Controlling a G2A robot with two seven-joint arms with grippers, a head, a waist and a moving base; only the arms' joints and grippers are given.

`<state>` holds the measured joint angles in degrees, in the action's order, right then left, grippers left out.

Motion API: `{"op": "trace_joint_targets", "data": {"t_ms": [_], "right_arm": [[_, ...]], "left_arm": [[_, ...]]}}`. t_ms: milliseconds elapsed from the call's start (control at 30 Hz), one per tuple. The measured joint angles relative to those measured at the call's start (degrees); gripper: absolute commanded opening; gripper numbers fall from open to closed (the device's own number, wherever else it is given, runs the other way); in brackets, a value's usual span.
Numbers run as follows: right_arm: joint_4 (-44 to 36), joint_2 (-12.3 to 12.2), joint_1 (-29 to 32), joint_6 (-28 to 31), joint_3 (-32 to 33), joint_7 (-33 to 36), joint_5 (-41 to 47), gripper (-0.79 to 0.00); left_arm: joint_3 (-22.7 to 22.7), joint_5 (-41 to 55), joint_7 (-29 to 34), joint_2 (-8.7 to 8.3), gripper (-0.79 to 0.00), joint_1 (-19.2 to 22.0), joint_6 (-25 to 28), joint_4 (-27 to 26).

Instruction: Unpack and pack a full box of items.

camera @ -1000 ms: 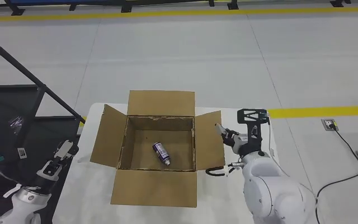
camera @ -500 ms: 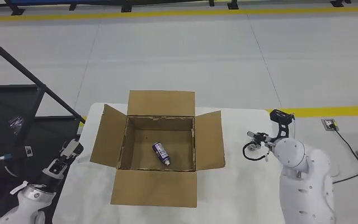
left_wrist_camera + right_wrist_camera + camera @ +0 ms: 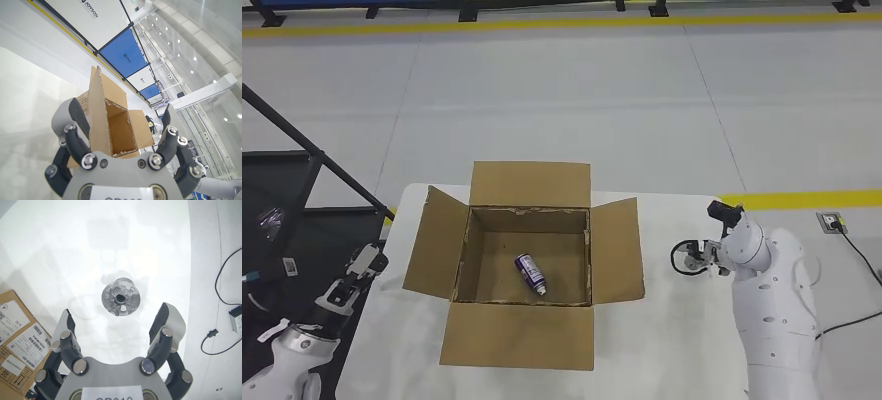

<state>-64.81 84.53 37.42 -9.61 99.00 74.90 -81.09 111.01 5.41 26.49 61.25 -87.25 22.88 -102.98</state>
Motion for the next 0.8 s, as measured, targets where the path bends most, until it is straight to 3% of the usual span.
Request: {"op": "trace_joint_targets", "data": {"t_ms": [33,167,267,333,433,567,700,800], "right_arm": [[1.4,-0.1,-0.6,0.1,-0.2,-0.3,0.1,-0.009],[5.2,-0.3,-2.0,0.2,-0.8,-2.0,0.6,-0.237],[7.6,-0.5,-2.7,-0.6,-1.3,-3.2,0.4,-0.215],[9.0,-0.6,-3.2,-1.2,-1.6,-3.8,0.2,-0.262],[10.7,-0.7,-4.0,-1.5,-1.9,-4.5,0.3,-0.523],[10.7,-0.9,-4.2,-2.4,-2.1,-6.4,0.7,-0.782],[6.8,-1.0,-3.0,-4.0,-2.8,-7.2,0.5,-0.785],[-0.6,-0.8,-0.5,-4.4,-3.9,-7.2,1.5,-0.785]], "left_arm": [[0.0,0.0,0.1,-0.01,0.0,0.0,0.0,0.1],[0.2,-0.1,0.3,-0.06,0.0,0.0,0.2,0.3],[0.6,0.2,0.5,-0.11,0.0,0.0,0.2,0.2],[0.9,0.3,0.6,-0.14,0.0,-0.1,0.2,0.2],[0.9,0.2,0.4,-0.15,0.0,-0.1,0.1,0.2],[0.9,-0.1,0.2,-0.14,0.0,-0.4,0.3,0.0],[0.8,-0.1,0.0,-0.11,0.0,-0.7,0.4,-0.3],[0.7,0.0,-0.2,-0.09,0.0,-0.8,0.3,-0.6]]}}
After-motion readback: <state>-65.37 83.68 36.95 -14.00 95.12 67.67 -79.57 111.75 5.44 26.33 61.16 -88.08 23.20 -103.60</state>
